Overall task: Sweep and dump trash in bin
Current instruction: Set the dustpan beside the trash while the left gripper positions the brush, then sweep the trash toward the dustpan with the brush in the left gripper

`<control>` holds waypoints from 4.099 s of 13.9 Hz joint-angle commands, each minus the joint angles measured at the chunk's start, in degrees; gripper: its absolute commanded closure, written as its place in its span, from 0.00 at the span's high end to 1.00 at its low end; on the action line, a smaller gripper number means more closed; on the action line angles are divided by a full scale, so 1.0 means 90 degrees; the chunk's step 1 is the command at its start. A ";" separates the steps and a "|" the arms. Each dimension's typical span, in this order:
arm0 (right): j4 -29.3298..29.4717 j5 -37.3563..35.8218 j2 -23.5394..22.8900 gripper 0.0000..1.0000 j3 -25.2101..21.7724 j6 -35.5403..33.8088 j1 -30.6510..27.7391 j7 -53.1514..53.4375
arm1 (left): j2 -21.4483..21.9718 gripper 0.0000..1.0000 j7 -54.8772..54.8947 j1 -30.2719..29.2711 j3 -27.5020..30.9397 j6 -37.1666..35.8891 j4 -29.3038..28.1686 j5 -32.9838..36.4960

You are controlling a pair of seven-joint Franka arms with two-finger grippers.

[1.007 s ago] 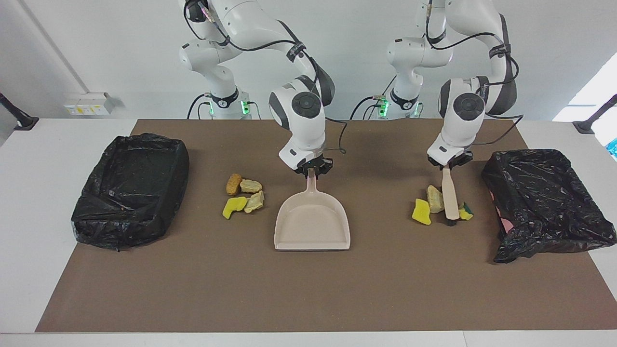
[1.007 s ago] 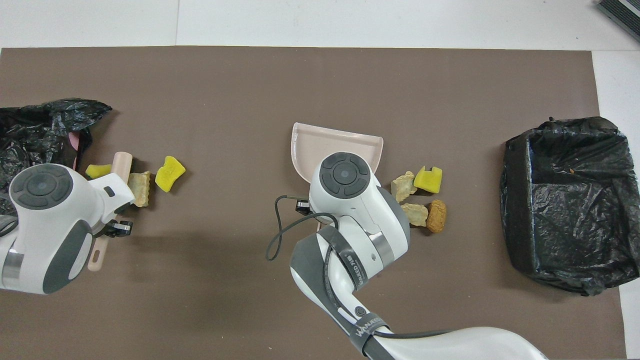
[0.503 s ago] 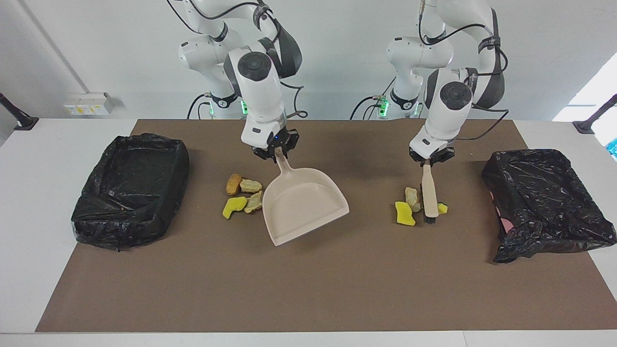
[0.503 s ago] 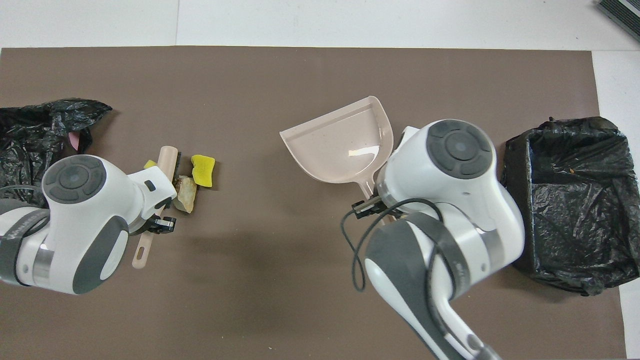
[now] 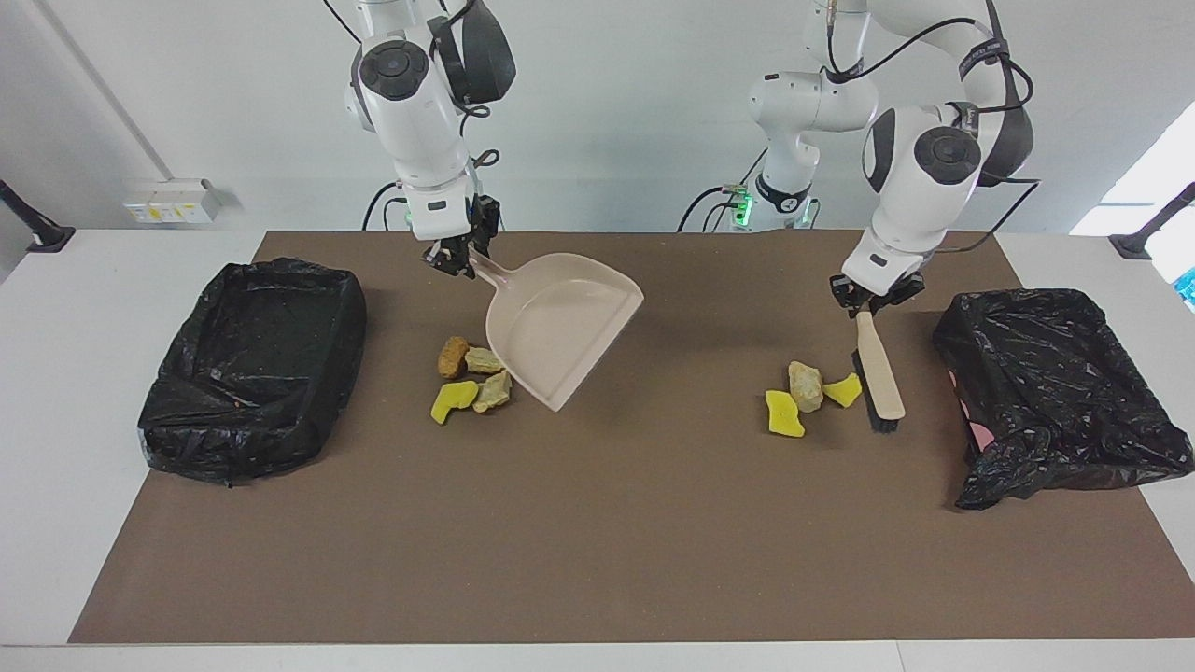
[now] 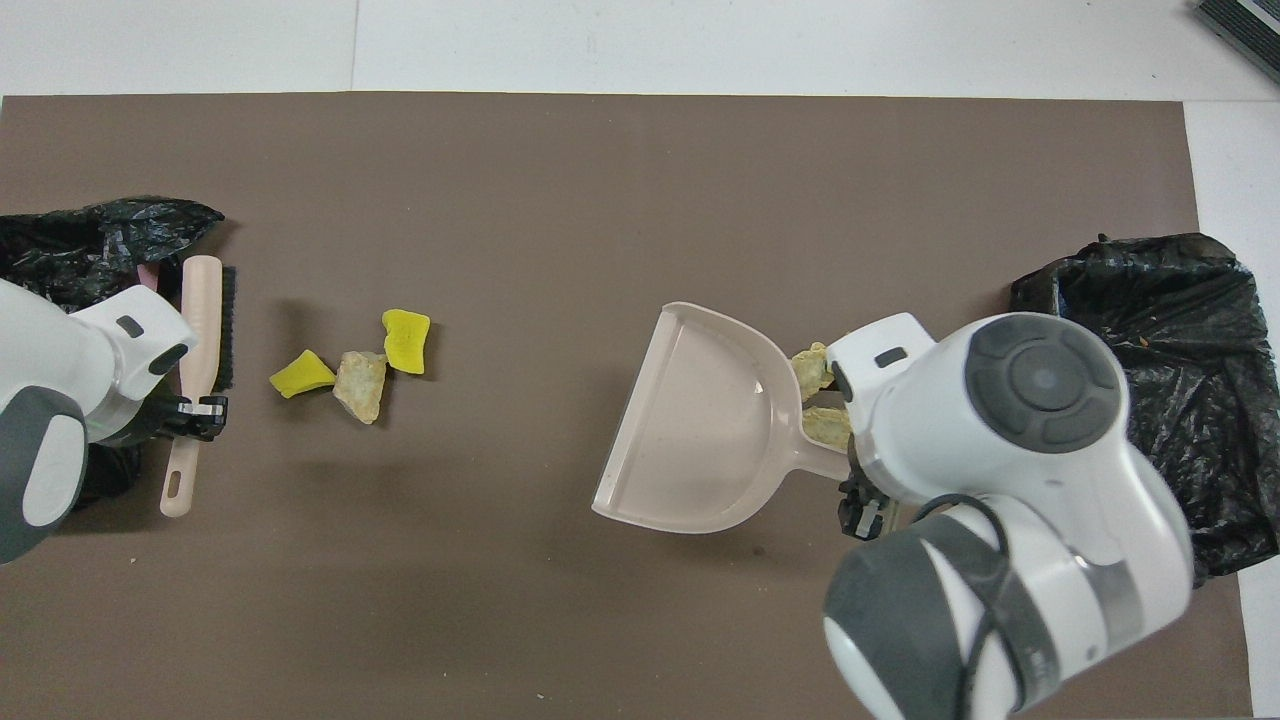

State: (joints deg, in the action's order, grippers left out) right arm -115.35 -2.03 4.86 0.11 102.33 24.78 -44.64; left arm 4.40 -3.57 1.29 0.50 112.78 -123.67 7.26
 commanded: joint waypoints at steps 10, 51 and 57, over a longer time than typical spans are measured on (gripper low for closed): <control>-0.0044 -0.0253 -0.1223 0.00 0.0017 0.1363 0.1025 0.1931 | -0.0548 0.00 0.0210 0.0832 -0.0094 0.1951 -0.1200 -0.0338; -0.0132 -0.0252 -0.1214 0.00 0.0007 0.1043 0.1065 0.1739 | -0.0938 0.00 0.0074 0.2513 -0.0065 0.1570 -0.0399 -0.1715; -0.0132 -0.0253 -0.1204 0.00 0.0017 0.1120 0.1065 0.1777 | -0.1281 0.00 0.0171 0.2950 -0.0065 0.1678 -0.0136 -0.1638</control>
State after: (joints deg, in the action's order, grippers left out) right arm -115.87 -3.52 -7.02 -0.05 112.48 34.91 -27.56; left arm -5.49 -2.50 25.06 -0.34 128.49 -126.41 -8.29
